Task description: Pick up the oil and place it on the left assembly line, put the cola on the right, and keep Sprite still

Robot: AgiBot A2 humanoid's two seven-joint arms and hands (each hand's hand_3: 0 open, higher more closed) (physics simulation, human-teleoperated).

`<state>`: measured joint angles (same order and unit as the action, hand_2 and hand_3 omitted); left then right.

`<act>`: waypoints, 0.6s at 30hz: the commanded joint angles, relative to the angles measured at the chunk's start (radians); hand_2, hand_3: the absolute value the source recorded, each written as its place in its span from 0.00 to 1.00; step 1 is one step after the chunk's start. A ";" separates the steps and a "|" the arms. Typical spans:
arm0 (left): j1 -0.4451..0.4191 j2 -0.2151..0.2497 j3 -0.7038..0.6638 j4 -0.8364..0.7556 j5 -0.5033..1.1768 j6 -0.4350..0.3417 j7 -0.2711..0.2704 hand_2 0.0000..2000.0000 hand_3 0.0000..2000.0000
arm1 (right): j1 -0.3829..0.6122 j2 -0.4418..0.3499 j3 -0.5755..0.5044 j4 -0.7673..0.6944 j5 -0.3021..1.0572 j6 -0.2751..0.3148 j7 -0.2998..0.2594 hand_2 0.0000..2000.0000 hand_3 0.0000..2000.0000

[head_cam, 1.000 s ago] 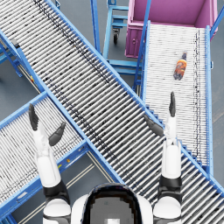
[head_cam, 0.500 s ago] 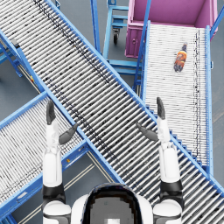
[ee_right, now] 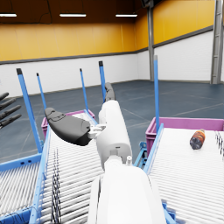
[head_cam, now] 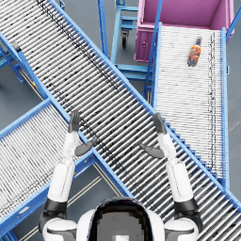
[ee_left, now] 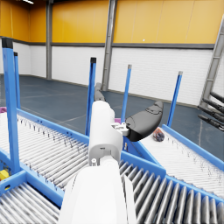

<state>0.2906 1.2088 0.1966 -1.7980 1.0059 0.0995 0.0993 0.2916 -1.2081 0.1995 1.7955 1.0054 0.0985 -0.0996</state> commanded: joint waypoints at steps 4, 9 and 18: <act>-0.001 -0.002 0.004 0.001 -0.005 0.001 0.001 0.00 0.00 | -0.002 0.001 0.002 0.000 -0.004 0.001 -0.001 0.00 0.00; -0.001 -0.002 0.005 0.002 -0.006 0.001 0.001 0.00 0.00 | -0.002 0.001 0.003 0.001 -0.005 0.001 -0.001 0.00 0.00; -0.001 -0.002 0.006 0.002 -0.006 0.001 0.001 0.00 0.00 | -0.002 0.001 0.003 0.001 -0.006 0.001 -0.001 0.00 0.00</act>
<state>0.2894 1.2068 0.2022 -1.7961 0.9998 0.1008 0.1006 0.2894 -1.2067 0.2022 1.7961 0.9998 0.0998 -0.1010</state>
